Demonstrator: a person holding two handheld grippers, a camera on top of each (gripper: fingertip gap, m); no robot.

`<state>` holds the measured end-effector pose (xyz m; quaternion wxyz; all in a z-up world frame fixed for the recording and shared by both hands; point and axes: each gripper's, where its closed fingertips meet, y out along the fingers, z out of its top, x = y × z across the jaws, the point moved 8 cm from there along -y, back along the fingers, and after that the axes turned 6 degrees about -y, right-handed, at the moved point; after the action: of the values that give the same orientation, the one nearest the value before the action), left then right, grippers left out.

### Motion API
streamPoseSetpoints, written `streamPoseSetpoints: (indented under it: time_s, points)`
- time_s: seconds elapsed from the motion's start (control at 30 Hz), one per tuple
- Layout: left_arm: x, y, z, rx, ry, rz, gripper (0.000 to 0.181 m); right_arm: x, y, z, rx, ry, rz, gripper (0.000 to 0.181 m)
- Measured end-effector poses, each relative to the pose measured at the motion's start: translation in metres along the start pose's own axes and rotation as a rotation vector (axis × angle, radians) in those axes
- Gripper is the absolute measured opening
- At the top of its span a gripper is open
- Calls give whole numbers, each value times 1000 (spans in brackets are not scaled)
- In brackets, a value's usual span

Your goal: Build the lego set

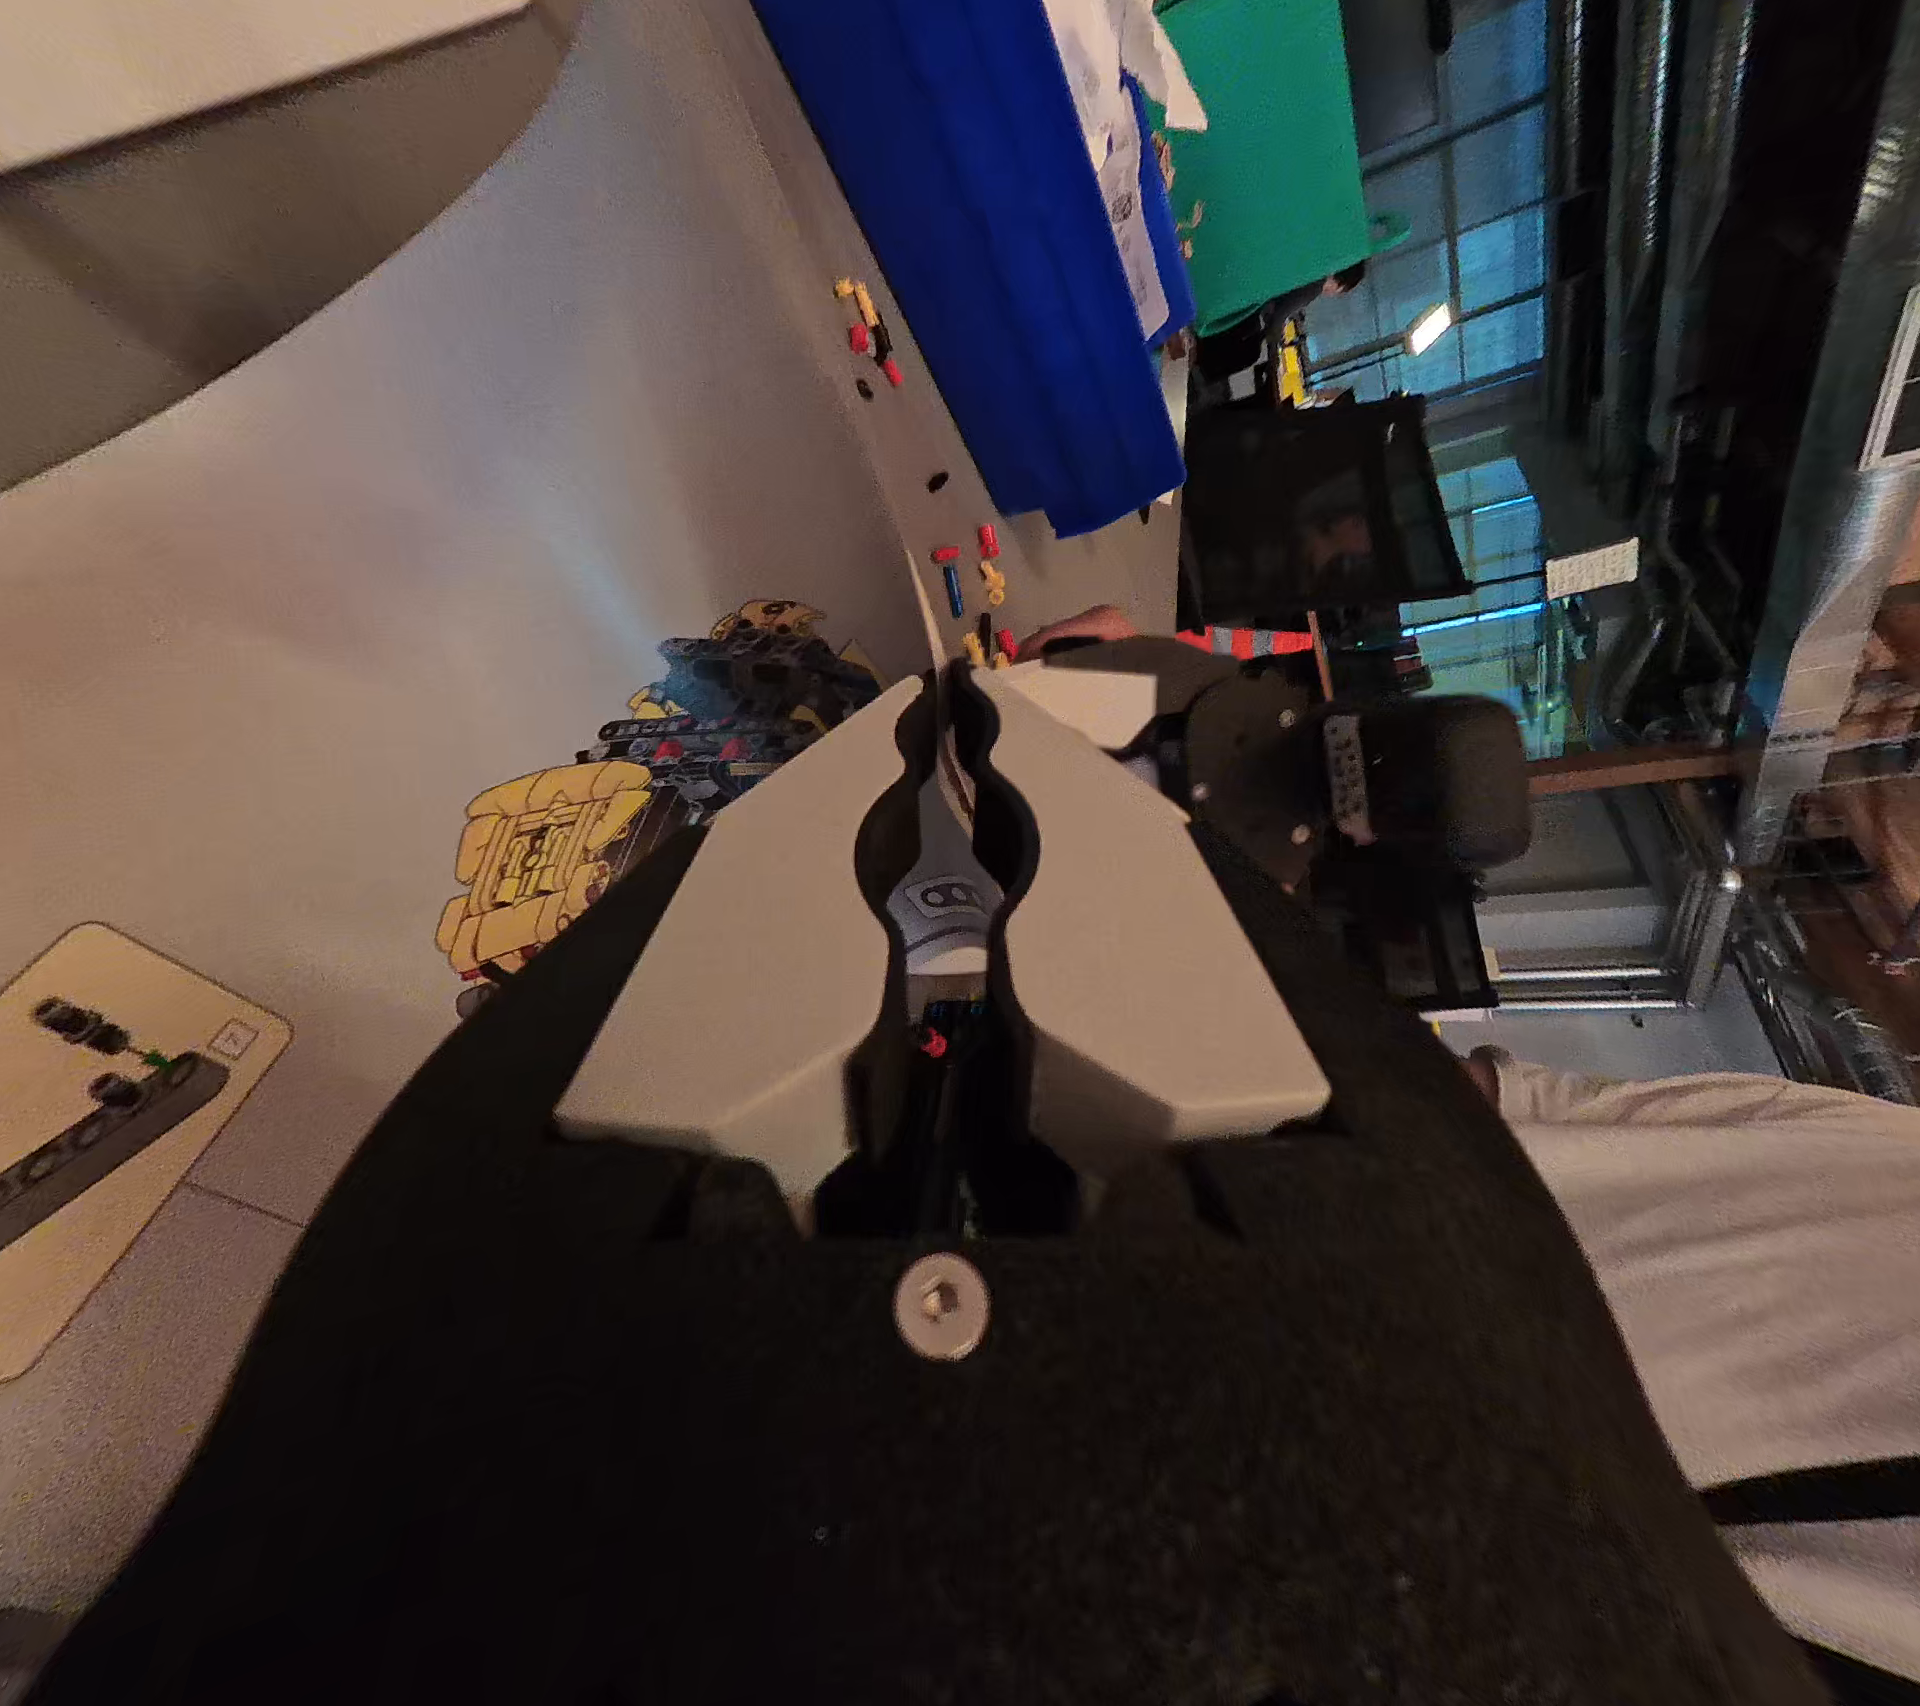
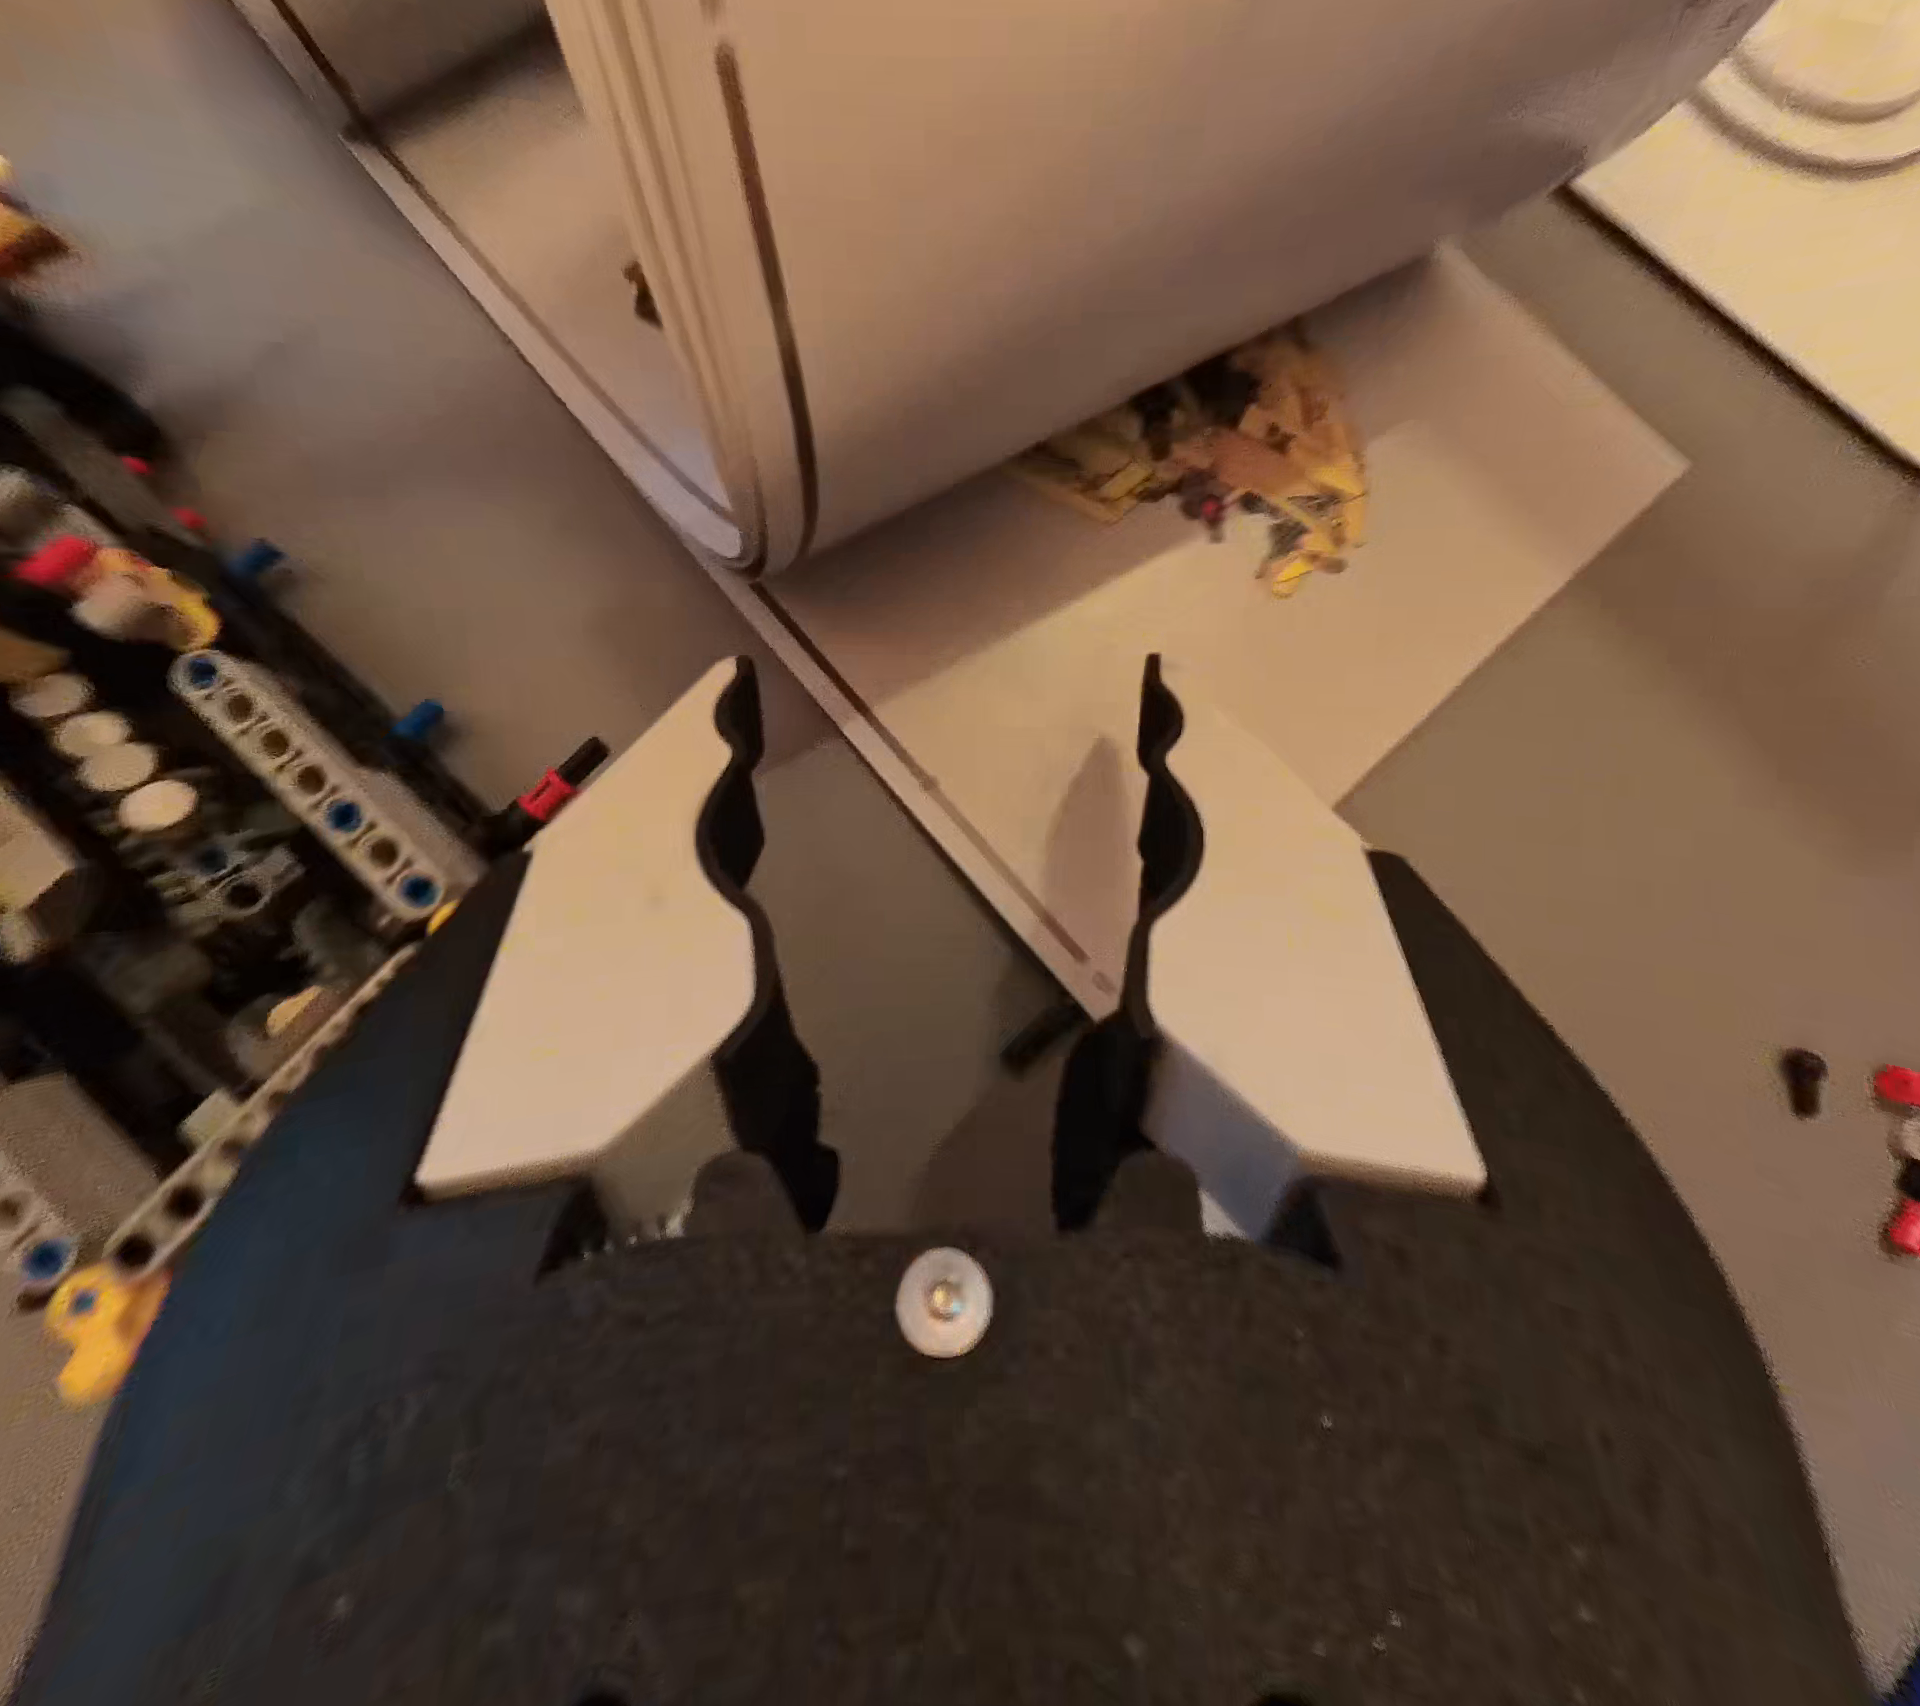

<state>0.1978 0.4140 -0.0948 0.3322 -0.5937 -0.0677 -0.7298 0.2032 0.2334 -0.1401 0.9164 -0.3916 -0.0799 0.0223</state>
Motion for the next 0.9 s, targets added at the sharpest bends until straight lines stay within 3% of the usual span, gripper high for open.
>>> streamPoseSetpoints:
  time_s: [0.13, 0.3, 0.33, 0.47, 0.5, 0.53, 0.63, 0.67, 0.9]
  points:
    - [3, -1, 6, 57, 13, -44, 1, 8, 20, 0, -61, -5, -40, 68]
    - [11, 13, 9, 54, 60, -59, 1, 36, 13, -13, -55, 114, -39, 62]
    - [12, 15, 8, 50, 66, -66, 1, 37, 6, -13, -32, 112, -18, 68]
    - [11, 18, 1, 69, 51, -108, 1, 35, -36, 32, 472, 351, 250, 76]
    - [9, 18, -1, 78, 44, -124, 1, 37, -35, 42, 532, 418, 276, 82]
    - [8, 19, -3, 85, 34, -136, 1, 38, -24, 45, 487, 452, 259, 91]
    - [8, 18, -8, 107, 27, -169, 2, 39, 8, 48, 352, 509, 246, 88]
    - [8, 16, -9, 116, 24, -183, 3, 41, 10, 49, 368, 531, 258, 78]
    - [20, 8, -15, 106, 100, -265, 5, 44, 4, 49, 421, 508, 283, 57]
